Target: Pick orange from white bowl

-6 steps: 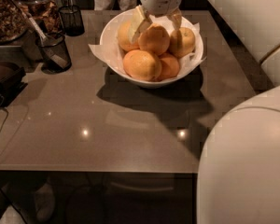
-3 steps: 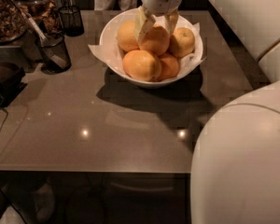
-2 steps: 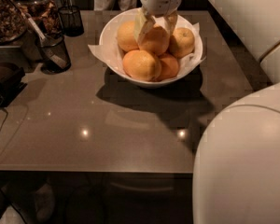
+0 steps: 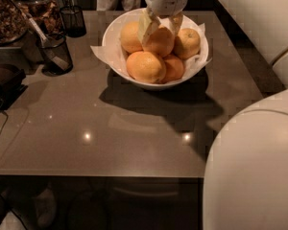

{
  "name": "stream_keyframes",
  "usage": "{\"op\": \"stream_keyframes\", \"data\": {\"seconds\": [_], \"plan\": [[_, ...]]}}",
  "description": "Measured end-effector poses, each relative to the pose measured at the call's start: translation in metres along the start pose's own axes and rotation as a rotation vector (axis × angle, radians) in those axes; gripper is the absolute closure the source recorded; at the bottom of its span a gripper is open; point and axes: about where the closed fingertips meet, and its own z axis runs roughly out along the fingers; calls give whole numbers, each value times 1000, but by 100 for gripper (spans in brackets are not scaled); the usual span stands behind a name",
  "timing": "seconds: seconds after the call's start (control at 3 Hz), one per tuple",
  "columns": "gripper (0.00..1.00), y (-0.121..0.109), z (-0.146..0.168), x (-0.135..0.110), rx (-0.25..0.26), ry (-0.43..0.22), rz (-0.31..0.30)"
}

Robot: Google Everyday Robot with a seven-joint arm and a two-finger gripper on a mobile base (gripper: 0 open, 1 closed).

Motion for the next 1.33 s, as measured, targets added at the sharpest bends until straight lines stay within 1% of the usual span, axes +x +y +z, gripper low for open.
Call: {"op": "stream_keyframes", "data": {"seconds": [0.67,1.0,1.33], "plan": [[100,11,-45,-7,-61,-93,-61],[100,11,-45,-7,-61,-93,-62],[81,11,-45,-7,-61,-93,-62]]}}
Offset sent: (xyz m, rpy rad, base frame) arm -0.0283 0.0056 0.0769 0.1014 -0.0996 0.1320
